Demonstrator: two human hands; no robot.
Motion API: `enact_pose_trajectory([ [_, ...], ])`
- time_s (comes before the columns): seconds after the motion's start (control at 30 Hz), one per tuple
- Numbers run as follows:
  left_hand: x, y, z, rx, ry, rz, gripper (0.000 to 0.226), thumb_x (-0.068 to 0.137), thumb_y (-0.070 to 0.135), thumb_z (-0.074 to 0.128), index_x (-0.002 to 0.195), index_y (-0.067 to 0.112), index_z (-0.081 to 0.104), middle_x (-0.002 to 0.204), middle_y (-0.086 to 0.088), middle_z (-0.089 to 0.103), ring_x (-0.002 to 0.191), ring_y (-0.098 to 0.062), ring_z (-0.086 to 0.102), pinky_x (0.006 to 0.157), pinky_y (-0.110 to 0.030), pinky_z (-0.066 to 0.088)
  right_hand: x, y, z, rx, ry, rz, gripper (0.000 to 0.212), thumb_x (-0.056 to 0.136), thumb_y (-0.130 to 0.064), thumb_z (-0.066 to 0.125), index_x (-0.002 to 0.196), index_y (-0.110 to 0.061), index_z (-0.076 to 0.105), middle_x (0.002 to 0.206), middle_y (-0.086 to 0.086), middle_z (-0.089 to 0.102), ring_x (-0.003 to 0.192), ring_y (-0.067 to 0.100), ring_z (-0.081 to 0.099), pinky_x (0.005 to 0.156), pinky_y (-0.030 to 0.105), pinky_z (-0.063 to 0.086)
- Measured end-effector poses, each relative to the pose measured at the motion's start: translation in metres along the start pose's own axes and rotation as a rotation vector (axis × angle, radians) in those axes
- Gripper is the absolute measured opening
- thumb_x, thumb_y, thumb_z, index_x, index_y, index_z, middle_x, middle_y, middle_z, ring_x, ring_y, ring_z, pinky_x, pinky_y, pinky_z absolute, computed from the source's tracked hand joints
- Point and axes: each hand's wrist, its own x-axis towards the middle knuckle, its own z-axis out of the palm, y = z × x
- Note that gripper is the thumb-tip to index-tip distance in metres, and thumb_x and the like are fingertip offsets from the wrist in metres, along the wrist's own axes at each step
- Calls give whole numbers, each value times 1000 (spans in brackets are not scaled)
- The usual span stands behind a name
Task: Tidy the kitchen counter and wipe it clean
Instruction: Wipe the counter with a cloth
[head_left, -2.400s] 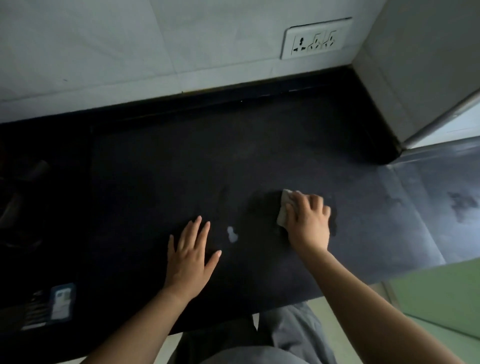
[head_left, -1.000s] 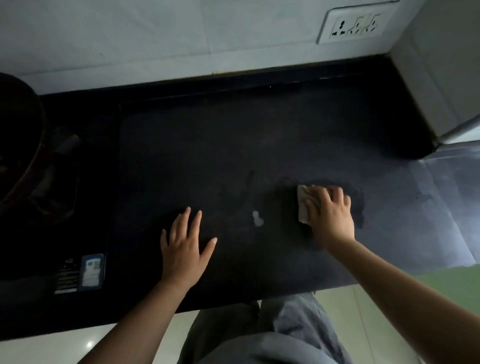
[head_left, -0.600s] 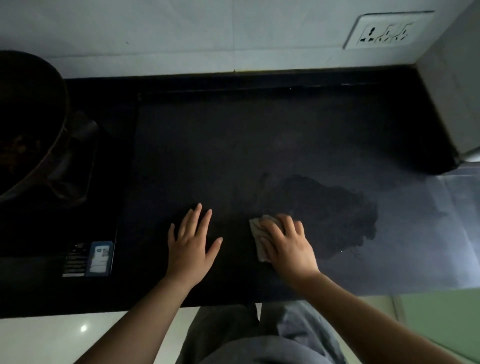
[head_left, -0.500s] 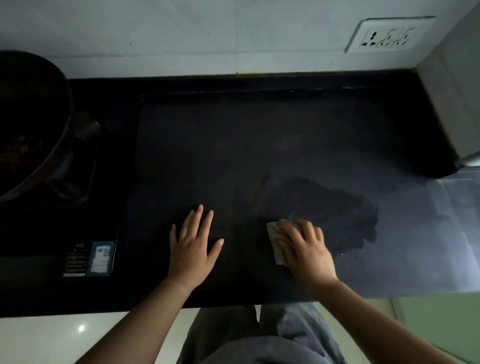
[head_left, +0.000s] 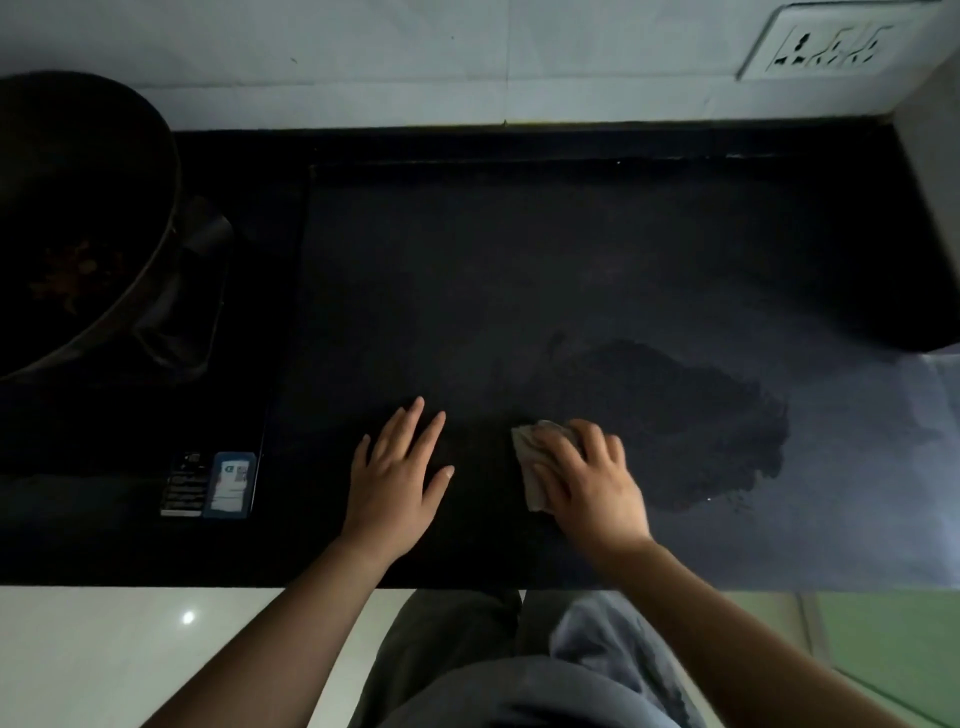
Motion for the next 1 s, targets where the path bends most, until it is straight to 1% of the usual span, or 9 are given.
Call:
enact_pose_trajectory([
  [0.1, -7, -1, 3, 16, 0, -14, 61, 88, 51, 25, 144, 28, 26, 156, -1, 18, 143, -20, 19, 108, -52, 26, 20, 14, -8, 33, 80, 169, 36, 91, -39, 47, 125, -27, 51, 123, 9, 48, 105, 33, 45, 64, 40, 52],
  [0.17, -8, 0, 4, 13, 13, -26, 60, 88, 51, 25, 144, 28, 27, 156, -1, 20, 142, -21, 20, 108, -53, 26, 50, 8, -7, 89, 126, 296, 36, 93, -36, 47, 127, -28, 48, 127, 8, 44, 110, 32, 39, 72, 42, 50],
  [0.23, -8, 1, 5, 18, 18, -32, 59, 89, 50, 26, 144, 28, 26, 156, -1, 20, 142, -21, 20, 108, -53, 25, 75, -7, -1, 106, 143, 329, 35, 93, -35, 45, 128, -28, 47, 129, 8, 42, 111, 31, 37, 77, 43, 49],
  [0.33, -7, -1, 5, 26, 14, -23, 59, 89, 50, 26, 144, 30, 25, 156, -1, 20, 142, -20, 19, 108, -51, 25, 82, -30, 8, 103, 97, 217, 36, 93, -37, 43, 128, -28, 47, 130, 8, 42, 111, 31, 39, 76, 41, 50],
  [0.43, -9, -4, 3, 20, 20, -2, 59, 89, 50, 27, 144, 28, 26, 155, -1, 23, 142, -20, 21, 107, -51, 27, 46, -41, 16, 59, 48, 9, 36, 91, -40, 40, 121, -24, 53, 122, 10, 51, 100, 32, 49, 63, 39, 53],
  [0.53, -4, -6, -2, 44, 12, 21, 62, 88, 49, 28, 145, 25, 23, 153, -2, 28, 140, -22, 27, 107, -50, 30, 39, -26, 14, 35, 52, -3, 34, 90, -40, 43, 117, -23, 56, 118, 11, 54, 96, 32, 53, 60, 38, 54],
  [0.73, 36, 16, -9, 87, -15, 124, 62, 89, 50, 26, 145, 25, 22, 155, -2, 24, 140, -24, 26, 108, -51, 28, 110, 18, -12, 41, 141, 285, 36, 94, -37, 43, 128, -26, 46, 128, 10, 42, 114, 32, 37, 74, 39, 46],
  [0.9, 58, 24, -3, 85, -15, 137, 60, 89, 50, 26, 143, 23, 30, 153, -4, 27, 139, -27, 27, 108, -53, 29, 75, 81, -37, 77, 306, 625, 34, 94, -39, 41, 126, -31, 45, 131, 5, 39, 116, 30, 34, 70, 35, 39],
  [1.0, 53, 21, -1, 69, -23, 147, 60, 90, 49, 25, 144, 23, 29, 154, -3, 24, 141, -25, 24, 107, -54, 29, 60, 92, -42, 67, 325, 747, 32, 95, -40, 39, 125, -31, 44, 131, 5, 37, 115, 29, 33, 67, 36, 36],
])
